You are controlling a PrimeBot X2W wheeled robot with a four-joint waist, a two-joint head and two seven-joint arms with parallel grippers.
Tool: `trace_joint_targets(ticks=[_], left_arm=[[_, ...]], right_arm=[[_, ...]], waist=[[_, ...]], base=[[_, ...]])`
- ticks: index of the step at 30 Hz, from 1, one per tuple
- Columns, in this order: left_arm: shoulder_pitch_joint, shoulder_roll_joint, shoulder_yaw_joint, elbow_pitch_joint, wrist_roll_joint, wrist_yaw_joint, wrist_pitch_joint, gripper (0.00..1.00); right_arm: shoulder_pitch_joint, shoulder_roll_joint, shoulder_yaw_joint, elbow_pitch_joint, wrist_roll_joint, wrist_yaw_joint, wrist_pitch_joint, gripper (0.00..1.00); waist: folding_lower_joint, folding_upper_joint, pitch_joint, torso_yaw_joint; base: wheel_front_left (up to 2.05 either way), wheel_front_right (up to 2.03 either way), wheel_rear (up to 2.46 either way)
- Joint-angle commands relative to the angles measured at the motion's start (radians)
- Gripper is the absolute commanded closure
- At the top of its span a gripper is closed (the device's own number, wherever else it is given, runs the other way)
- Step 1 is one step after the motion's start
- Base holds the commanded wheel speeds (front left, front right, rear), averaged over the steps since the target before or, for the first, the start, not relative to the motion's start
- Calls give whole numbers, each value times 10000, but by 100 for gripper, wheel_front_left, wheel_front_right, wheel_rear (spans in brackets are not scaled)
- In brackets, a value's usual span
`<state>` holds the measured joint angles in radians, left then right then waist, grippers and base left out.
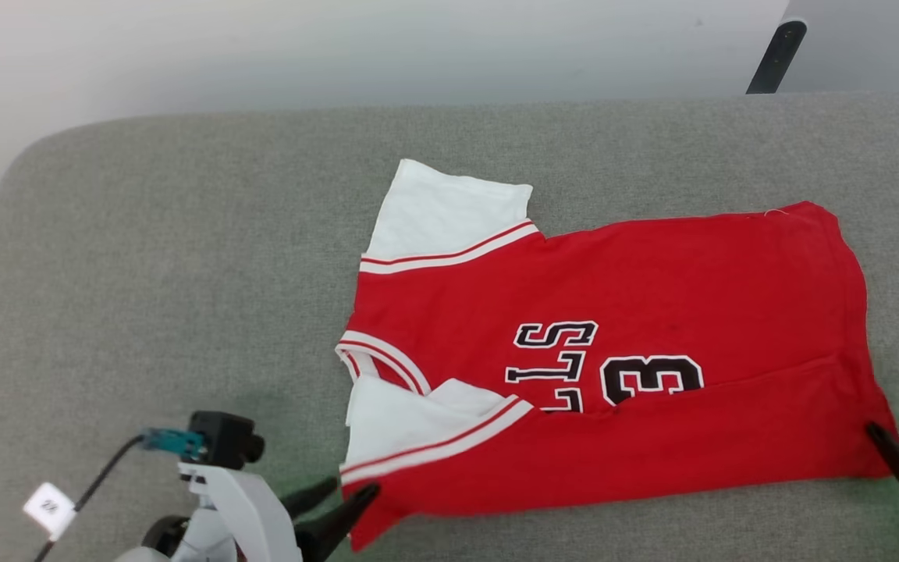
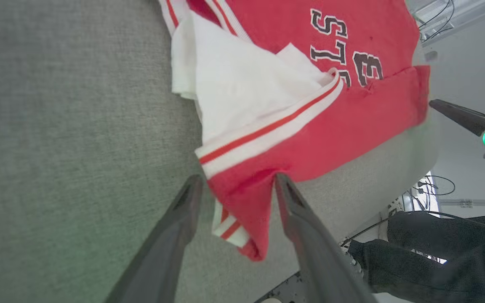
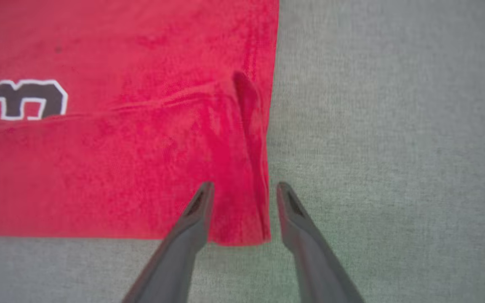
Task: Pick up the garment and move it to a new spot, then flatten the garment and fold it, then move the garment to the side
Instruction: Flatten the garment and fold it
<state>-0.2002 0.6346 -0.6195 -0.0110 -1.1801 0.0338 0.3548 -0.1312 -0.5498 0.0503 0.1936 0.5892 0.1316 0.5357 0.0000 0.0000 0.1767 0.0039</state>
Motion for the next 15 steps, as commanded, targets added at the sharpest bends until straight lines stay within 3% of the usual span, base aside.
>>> trace_joint_targets(ticks=[1,6,9,15], left_arm=[[88,3,95,-54,5,21,-129,0],[276,145,724,-303,420,409,-1269,0],[276,96,1290,-235,946,744,-2533,0],[-473,-129,2099,345,2153,979,-4862,0]], right_arm=[[44,124,-189,-110,-144,-15,-151,0],[-109,688,-815,-678,-812,-15,-1227,0],[-269,1251,-1264,-877,-1412,-15,-2300,0],[-689,2444,-1584,-924,-2273,-15,-4446,0]], waist=[[0,0,-21,-18],[0,0,-80,-93],[0,0,-77,-150],[0,0,-28,-400]], base=[[0,0,0],[0,0,0],[0,0,0],[0,0,0]])
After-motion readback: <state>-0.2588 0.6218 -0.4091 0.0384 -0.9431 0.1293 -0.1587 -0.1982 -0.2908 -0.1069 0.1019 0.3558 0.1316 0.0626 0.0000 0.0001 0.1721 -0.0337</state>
